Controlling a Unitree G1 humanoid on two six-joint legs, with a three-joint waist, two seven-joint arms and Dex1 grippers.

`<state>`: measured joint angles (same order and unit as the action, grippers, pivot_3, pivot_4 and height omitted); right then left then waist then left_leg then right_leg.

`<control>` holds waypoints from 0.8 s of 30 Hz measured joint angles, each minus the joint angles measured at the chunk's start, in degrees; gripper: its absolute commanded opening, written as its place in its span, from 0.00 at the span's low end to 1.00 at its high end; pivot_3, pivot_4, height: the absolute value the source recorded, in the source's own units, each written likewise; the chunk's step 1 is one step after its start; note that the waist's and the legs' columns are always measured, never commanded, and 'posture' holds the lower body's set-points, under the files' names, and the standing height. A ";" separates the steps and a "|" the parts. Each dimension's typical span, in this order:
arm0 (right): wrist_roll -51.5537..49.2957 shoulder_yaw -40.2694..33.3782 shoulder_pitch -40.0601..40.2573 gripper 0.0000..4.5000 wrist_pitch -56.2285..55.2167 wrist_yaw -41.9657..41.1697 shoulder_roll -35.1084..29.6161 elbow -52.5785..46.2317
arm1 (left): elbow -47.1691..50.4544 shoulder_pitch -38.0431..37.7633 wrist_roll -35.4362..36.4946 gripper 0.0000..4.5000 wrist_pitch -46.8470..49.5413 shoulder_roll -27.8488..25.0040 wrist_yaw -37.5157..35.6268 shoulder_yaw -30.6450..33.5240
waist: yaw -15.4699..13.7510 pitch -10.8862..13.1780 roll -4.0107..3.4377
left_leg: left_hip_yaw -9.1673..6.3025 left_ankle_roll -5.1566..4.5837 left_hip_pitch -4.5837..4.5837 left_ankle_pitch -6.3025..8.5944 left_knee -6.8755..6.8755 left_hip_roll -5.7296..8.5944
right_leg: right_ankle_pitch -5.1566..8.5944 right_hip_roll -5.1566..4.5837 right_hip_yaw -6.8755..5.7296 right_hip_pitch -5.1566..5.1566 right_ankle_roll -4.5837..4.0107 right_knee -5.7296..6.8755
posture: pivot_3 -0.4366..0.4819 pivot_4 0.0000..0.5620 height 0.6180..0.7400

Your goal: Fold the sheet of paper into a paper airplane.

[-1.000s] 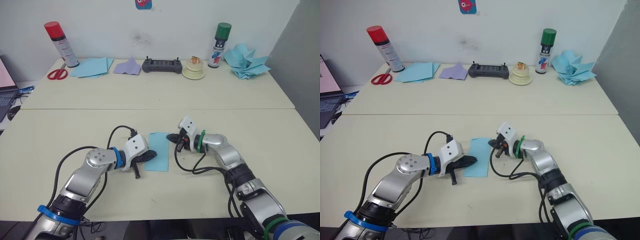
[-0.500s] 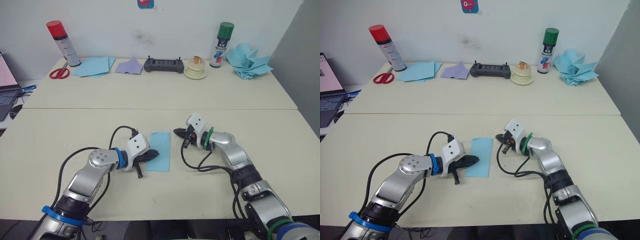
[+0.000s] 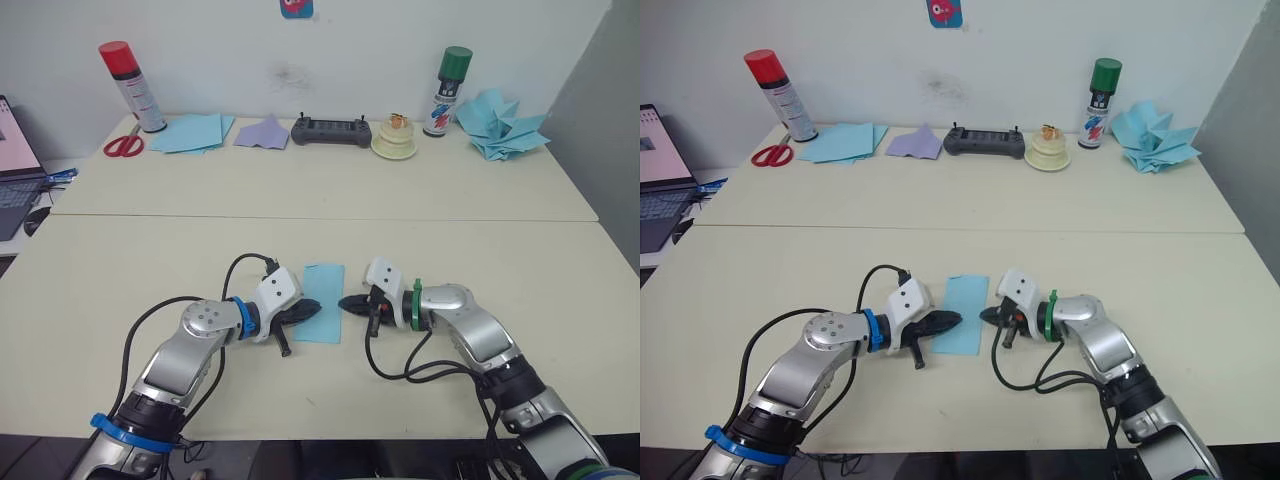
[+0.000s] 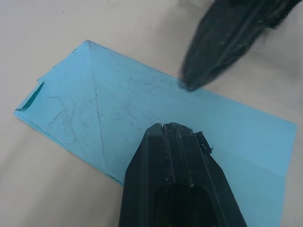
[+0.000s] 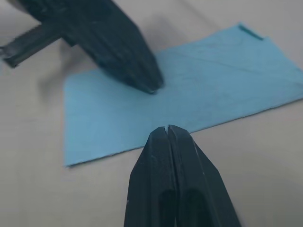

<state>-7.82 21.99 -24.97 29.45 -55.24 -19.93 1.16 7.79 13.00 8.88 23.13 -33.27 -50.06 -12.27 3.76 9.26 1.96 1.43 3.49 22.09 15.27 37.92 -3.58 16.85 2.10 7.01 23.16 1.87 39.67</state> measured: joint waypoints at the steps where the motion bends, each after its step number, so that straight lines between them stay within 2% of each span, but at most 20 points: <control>1: -0.43 0.19 0.05 0.01 0.90 -0.92 -0.08 -0.30 | 0.03 -0.07 0.00 0.00 0.04 -0.03 0.00 0.22 | 0.01 -0.01 0.00 | 0.00 0.00 -0.01 0.00 0.00 -0.01 | 0.00 0.01 0.01 0.00 0.00 -0.01 | 0.48 0.27 1.00; 8: -2.54 2.21 -0.58 0.01 4.75 -5.19 -0.47 -0.97 | 0.85 -1.06 0.02 0.00 0.23 -0.39 -0.04 1.07 | 0.19 -0.11 0.00 | 0.00 -0.05 -0.06 0.03 -0.07 -0.05 | 0.04 0.08 0.03 -0.01 -0.06 -0.06 | 0.48 0.27 1.00; 15: -4.79 4.39 -1.51 0.01 6.90 -12.22 -4.84 -2.26 | 1.28 -1.31 0.15 0.00 0.49 -0.23 0.13 1.20 | 0.16 -0.16 0.00 | -0.01 -0.15 -0.01 0.09 -0.09 -0.04 | 0.04 0.07 0.03 -0.06 -0.06 -0.32 | 0.48 0.27 1.00; 18: -4.94 3.26 -1.53 0.01 4.85 -11.18 -4.07 -0.86 | 1.03 -1.37 1.10 0.00 1.59 0.81 0.82 1.93 | 0.12 -0.14 0.01 | -0.02 -0.15 0.02 0.09 -0.08 -0.04 | 0.02 0.07 0.02 -0.05 -0.03 -0.32 | 0.48 0.27 1.00; 24: -4.77 -2.81 -3.23 0.01 3.23 -1.72 1.74 0.36 | -0.51 -1.37 4.12 0.00 3.01 1.85 0.52 3.61 | 0.27 -0.05 -0.03 | -0.01 -0.14 0.10 0.09 -0.05 -0.05 | -0.05 0.07 0.02 0.03 0.07 -0.26 | 0.48 0.27 1.00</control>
<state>-12.59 19.18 -28.20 32.68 -56.96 -18.19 1.52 7.28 11.63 13.01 26.14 -31.42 -49.54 -8.66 4.03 9.21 1.93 1.42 3.35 22.20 15.36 37.87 -3.63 16.80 2.17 7.02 23.19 1.94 39.41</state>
